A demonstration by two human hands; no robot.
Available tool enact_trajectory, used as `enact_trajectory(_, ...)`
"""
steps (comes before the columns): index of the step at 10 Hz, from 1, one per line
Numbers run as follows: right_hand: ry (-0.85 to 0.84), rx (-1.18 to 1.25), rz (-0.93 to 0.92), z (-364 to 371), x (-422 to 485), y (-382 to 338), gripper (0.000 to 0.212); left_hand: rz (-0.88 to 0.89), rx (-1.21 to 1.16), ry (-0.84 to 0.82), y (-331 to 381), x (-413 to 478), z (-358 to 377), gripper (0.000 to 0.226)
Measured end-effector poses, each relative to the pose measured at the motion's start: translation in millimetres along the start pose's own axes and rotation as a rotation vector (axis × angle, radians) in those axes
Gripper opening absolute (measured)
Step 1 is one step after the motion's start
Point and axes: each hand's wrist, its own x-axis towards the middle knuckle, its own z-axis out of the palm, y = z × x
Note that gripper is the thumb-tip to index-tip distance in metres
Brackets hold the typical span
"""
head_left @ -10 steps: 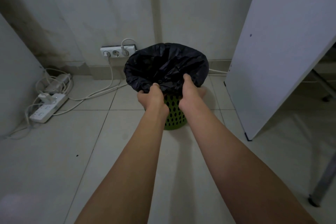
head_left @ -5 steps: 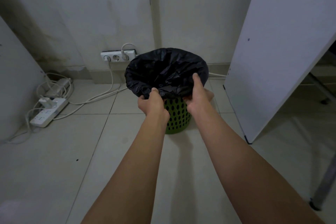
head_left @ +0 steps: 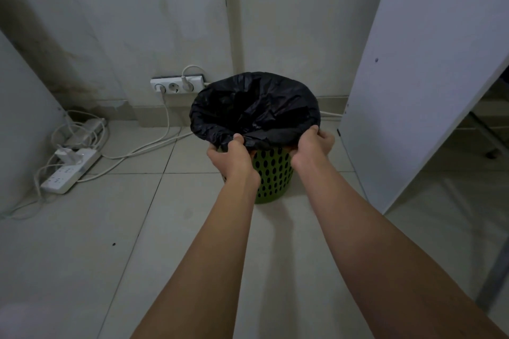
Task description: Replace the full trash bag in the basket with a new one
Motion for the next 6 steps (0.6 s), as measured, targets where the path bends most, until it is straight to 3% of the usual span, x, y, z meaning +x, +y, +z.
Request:
enact_trajectory(2,-0.018,-0.167,-0.075,8.8,6.3,3.0,0.033,0.034,0.018,0.022,-8.5,1.9,5.2,0.057)
enact_trajectory(4,-0.038,-0.185,0.064,12.7,3.2,-18.6,0.028,0.021,0.122,0.018,-6.9,1.1,9.7,0.057)
enact_trajectory(5,-0.002,-0.267,0.058,13.3,-10.1,-28.1,0.04,-0.076,0.311,0.02,8.6,-8.1,7.6,0.064)
enact_trajectory(6,0.15,-0.541,0.016,13.9,-36.6,-51.7,0.047,-0.177,0.624,0.126,50.4,-33.7,7.2,0.082)
